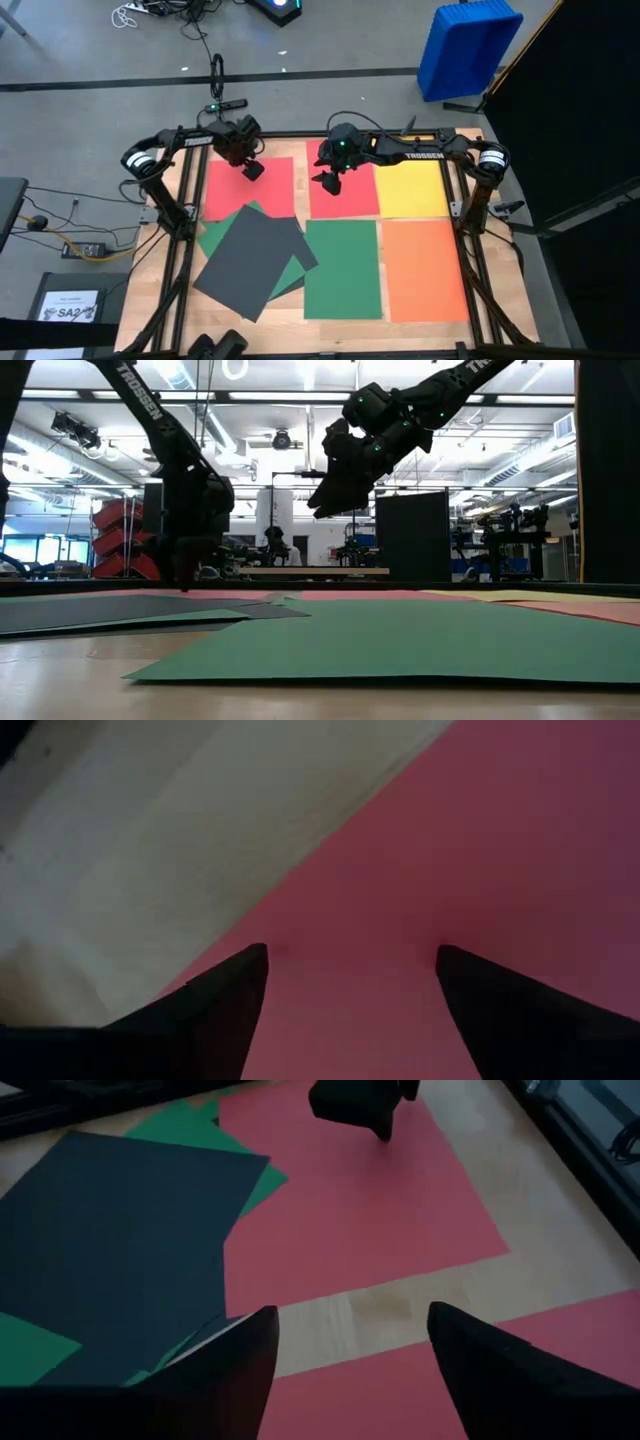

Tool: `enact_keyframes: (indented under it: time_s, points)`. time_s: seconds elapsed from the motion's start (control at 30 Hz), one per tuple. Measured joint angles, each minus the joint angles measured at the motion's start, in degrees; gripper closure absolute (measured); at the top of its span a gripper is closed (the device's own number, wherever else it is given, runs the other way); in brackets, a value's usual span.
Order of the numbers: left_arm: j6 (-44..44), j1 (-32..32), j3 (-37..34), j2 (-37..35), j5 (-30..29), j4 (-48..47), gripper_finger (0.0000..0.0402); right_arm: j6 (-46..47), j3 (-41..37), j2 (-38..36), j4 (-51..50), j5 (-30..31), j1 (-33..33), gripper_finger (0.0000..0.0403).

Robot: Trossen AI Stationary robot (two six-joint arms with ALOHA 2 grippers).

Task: Organize paper
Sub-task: Stack the pink colored paper on top of the pink colored papers

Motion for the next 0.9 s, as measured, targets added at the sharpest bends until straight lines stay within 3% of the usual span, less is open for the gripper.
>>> enact_keyframes:
  time_s: [0.33, 0.63, 0.9]
  points:
    - [-1.5, 0.0, 0.1, 2.2, 2.0, -0.2, 0.0133, -0.6, 0.0, 0.0, -0.1, 1.5, -0.2, 0.0167]
    - [-2.4, 0.1, 0.0, 2.4, 4.1, 1.4, 0.0174, 1.5, 0.0, 0.5, 0.9, 1.4, -2.6, 0.0185]
    - [-2.8, -0.1, 0.0, 2.5, 4.3, 4.3, 0.0219, 3.1, -0.1, 4.0, 2.7, -0.6, -4.0, 0.0177]
